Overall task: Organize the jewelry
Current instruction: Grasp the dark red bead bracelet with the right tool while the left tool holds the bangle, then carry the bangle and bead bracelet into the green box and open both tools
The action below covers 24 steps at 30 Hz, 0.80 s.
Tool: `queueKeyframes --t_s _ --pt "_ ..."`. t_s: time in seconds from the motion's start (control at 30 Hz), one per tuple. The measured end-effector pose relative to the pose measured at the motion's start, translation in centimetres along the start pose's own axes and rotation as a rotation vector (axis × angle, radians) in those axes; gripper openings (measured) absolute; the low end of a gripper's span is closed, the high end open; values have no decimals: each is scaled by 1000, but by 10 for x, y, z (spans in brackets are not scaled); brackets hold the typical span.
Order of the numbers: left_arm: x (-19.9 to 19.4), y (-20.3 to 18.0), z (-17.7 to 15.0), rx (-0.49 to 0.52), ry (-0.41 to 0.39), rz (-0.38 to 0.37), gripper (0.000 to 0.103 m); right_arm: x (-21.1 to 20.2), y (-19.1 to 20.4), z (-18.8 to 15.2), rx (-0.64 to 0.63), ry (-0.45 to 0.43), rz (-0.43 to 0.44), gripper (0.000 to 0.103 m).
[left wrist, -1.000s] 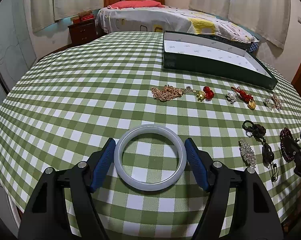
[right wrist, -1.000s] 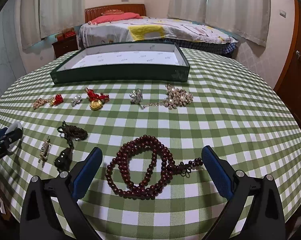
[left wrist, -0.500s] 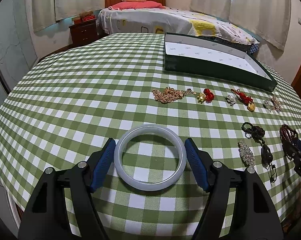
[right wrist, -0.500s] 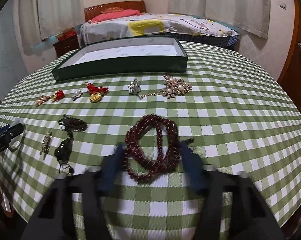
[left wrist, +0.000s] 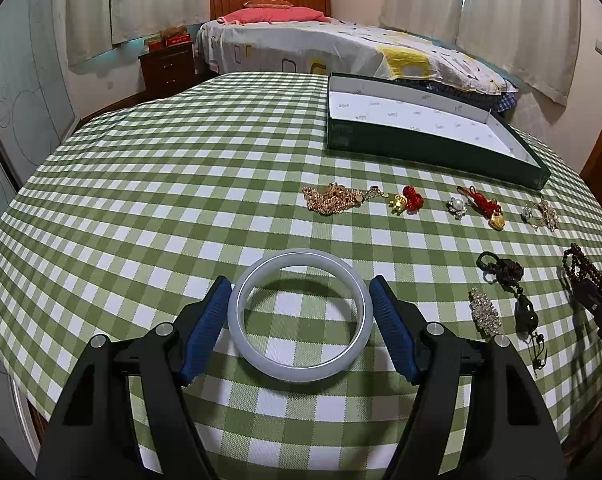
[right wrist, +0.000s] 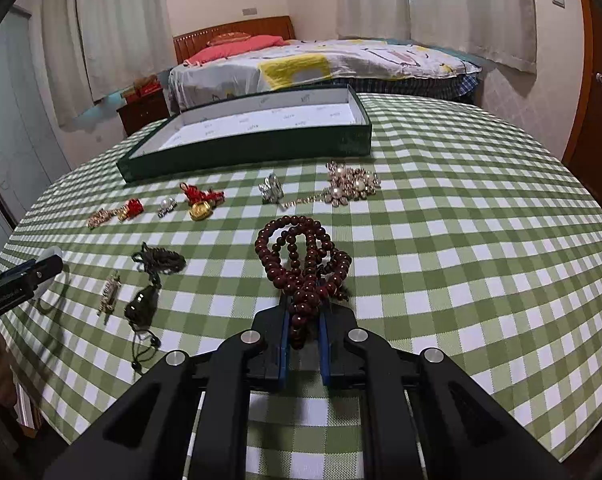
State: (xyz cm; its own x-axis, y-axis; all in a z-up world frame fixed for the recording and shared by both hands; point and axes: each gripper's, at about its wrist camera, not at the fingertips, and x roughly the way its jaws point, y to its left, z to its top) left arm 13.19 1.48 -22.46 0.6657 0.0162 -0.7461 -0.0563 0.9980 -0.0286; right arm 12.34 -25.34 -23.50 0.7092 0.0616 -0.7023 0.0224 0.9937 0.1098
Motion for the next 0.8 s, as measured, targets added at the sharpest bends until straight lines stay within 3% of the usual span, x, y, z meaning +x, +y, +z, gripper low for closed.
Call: queueKeyframes --t_s 0.37,0.57,0.8 --pt "-27 -10 28 -1 -79 -43 69 -23 1 32 29 -84 47 12" --pt "-36 -25 64 20 -146 -84 69 -23 -1 70 31 -156 62 12" --pt "-14 -52 120 47 -202 -120 69 3 -1 120 34 -210 73 12"
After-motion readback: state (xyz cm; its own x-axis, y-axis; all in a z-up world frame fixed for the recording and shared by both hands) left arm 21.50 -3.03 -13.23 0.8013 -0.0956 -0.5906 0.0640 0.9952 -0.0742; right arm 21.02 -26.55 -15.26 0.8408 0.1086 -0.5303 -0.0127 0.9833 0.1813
